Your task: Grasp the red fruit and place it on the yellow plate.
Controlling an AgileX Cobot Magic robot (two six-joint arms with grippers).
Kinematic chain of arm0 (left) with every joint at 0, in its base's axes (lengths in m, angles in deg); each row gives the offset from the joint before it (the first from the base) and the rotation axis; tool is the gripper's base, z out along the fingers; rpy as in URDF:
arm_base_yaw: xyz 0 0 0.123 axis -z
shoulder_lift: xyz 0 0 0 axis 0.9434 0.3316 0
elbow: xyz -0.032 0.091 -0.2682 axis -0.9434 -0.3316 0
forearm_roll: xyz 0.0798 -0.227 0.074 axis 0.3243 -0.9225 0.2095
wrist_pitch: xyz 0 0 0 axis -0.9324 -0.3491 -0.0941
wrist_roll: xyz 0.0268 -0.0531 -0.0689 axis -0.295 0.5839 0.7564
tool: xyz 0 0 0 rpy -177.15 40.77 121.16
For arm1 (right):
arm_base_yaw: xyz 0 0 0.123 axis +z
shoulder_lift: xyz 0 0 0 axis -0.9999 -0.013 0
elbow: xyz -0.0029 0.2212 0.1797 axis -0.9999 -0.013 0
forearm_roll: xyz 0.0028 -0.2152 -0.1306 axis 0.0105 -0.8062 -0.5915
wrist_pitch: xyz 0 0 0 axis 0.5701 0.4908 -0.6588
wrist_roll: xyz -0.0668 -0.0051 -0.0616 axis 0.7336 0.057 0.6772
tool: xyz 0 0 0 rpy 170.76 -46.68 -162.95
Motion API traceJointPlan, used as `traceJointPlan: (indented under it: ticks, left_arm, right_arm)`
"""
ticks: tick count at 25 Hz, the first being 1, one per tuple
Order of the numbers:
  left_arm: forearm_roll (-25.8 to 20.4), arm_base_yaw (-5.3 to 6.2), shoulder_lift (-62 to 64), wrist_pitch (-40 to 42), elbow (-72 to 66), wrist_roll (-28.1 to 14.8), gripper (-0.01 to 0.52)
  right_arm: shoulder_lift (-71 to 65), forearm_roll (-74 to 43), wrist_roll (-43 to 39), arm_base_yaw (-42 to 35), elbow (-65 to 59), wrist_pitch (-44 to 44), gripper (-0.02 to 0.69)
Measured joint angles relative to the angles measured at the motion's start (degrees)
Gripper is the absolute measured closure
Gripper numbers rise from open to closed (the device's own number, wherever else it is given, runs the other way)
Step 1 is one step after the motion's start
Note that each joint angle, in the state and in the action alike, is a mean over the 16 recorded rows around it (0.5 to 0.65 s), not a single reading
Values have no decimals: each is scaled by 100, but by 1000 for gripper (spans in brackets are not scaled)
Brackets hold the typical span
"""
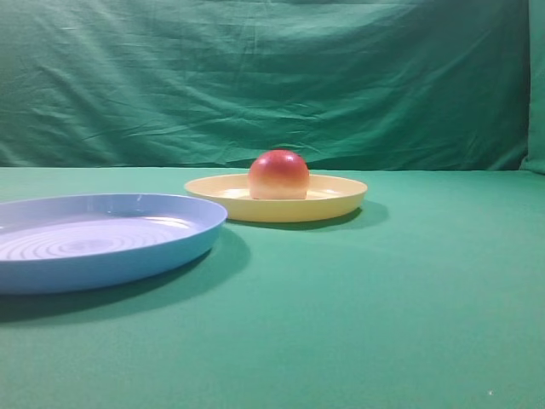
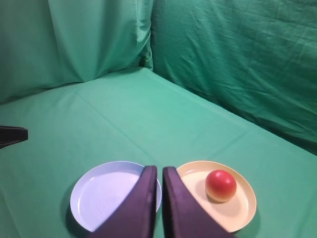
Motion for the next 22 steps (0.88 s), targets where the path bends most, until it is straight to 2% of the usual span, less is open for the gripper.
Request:
traceJointPlan:
  ticks: [9,22]
  left_arm:
    - [0,0,0,0,0,0,357]
    - [0,0,0,0,0,0,357]
  right_arm:
    - [651,-1023,-1078,-527,-833,-281,665]
    - [2493,-1333,-1554,-2340,-2740,-870,665]
